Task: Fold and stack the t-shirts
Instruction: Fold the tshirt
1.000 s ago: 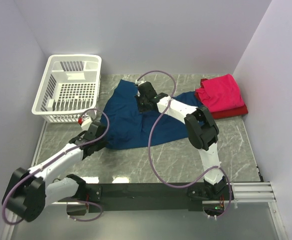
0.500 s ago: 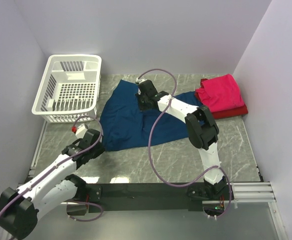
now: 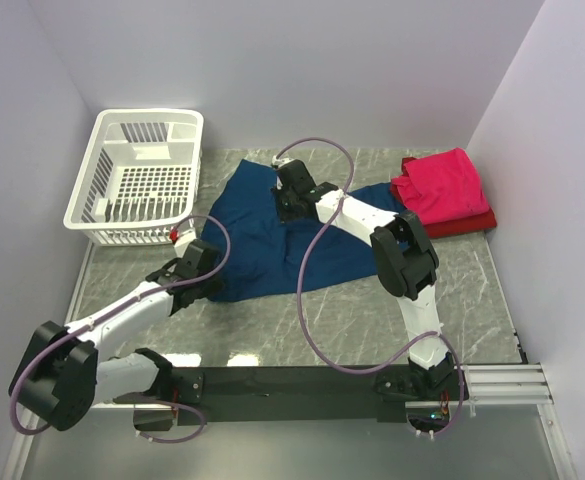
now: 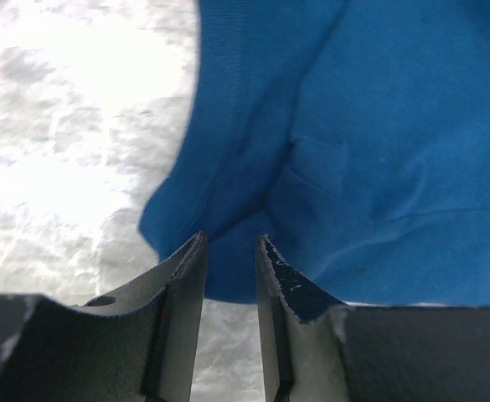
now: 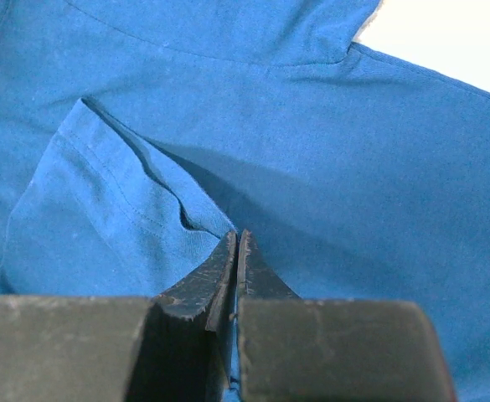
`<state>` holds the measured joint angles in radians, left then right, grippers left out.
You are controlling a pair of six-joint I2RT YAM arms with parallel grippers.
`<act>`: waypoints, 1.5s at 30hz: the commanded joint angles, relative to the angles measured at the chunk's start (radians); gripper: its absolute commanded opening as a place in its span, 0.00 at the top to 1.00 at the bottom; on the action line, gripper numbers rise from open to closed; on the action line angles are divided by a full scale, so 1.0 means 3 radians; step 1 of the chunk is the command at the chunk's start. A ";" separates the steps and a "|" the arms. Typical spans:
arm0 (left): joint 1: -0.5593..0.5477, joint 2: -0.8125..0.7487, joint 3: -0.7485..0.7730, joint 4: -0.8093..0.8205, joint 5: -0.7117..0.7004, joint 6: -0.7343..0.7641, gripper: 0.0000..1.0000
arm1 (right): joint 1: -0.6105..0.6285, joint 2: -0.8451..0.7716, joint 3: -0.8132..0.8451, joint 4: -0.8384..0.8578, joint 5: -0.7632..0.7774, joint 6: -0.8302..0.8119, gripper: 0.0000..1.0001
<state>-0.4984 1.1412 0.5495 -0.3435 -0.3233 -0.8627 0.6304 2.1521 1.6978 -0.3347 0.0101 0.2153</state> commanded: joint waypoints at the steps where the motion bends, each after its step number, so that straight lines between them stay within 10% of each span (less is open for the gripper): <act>1: -0.0011 0.0011 0.0060 0.0337 0.0172 0.0304 0.64 | -0.0015 0.0087 0.0119 -0.0009 0.0022 0.0008 1.00; 16: -0.0016 0.0369 0.0004 0.0373 0.0229 0.0329 0.62 | -0.0020 0.0103 0.0139 -0.0040 0.0028 0.0013 1.00; 29: -0.0036 0.0297 -0.0078 0.0256 0.0255 0.0288 0.76 | -0.0020 0.0123 0.0155 -0.0045 0.0012 0.0029 1.00; 31: -0.0036 0.0287 -0.0083 0.0225 0.0214 0.0253 0.99 | -0.0015 0.0118 0.0150 -0.0040 0.0002 0.0034 1.00; 45: -0.0036 -0.0260 -0.0037 -0.0204 0.0004 -0.0018 0.99 | -0.0025 0.0138 0.0216 -0.0101 0.0069 0.0003 1.00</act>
<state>-0.5049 1.1061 0.5259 -0.3531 -0.2890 -0.8284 0.6300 2.1849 1.7023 -0.3614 0.0158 0.2188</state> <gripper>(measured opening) 0.012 0.018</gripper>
